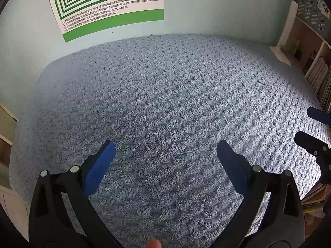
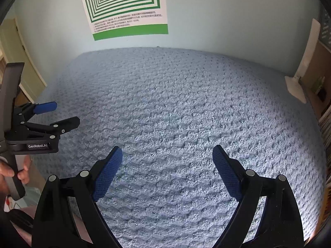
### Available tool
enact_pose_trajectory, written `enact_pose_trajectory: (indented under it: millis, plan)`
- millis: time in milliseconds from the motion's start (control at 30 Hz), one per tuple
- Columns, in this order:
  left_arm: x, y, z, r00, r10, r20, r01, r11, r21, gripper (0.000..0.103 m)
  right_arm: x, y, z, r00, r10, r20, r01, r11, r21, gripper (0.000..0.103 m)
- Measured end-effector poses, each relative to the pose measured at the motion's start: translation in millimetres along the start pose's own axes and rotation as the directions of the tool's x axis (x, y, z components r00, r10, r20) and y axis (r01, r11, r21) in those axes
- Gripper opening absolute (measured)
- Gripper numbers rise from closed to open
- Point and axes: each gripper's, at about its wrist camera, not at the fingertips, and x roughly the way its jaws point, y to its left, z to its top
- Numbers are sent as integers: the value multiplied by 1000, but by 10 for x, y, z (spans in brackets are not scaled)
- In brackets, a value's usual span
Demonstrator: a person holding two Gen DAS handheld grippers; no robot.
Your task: Collect trash
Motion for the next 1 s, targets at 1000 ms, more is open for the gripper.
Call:
enact_pose_trajectory:
  millis: [1000]
  plan:
    - [150, 286, 38, 999, 50, 0, -50, 997, -56, 96, 161, 28, 143, 1000, 15, -18, -14, 1000, 8, 88]
